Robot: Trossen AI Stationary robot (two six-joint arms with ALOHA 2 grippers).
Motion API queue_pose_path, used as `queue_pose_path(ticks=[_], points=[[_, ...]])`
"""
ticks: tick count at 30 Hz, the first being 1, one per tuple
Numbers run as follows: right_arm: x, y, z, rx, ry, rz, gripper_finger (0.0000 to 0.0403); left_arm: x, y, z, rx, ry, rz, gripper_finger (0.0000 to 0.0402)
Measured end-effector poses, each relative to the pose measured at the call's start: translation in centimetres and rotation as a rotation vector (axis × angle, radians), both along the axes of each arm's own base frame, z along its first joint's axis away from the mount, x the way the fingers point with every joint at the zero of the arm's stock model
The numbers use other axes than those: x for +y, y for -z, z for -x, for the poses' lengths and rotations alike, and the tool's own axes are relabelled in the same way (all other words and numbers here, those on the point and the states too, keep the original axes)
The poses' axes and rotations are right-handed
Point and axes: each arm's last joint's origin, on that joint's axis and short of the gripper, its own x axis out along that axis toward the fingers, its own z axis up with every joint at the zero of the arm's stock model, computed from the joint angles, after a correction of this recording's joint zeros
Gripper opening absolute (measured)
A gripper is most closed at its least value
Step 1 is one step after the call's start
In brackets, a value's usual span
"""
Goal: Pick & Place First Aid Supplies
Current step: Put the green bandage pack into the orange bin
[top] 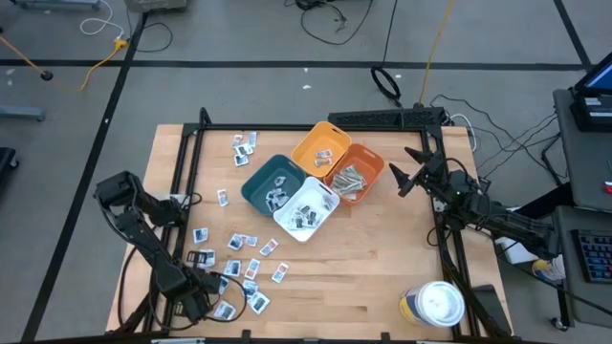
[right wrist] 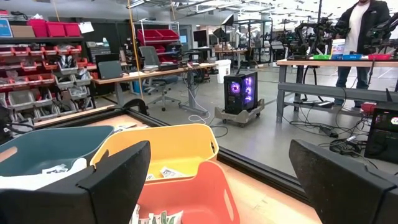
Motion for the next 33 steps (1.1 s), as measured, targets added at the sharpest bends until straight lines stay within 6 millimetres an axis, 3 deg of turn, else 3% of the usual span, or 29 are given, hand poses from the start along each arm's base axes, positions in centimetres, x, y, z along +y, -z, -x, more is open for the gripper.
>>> queue_pose_path(ticks=[4,12,25,33], points=[[0.0,0.0,0.0,0.0,0.0,0.0,0.0377,0.1,0.0,0.0,-0.001,0.025,-0.003,0.0016],[0.0,0.0,0.0,0.0,0.0,0.0,0.0377,1.9,-1.9,-0.4,-0.005,0.029,0.022,0.0003],[0.0,0.0,0.0,0.0,0.001,0.0,0.0377,7.1,-11.5,-1.9,-0.021,0.01,0.129,0.0001],[0.0,0.0,0.0,0.0,0.0,0.0,0.0377,8.6,-15.6,-2.8,-0.055,0.049,0.134,0.0001]])
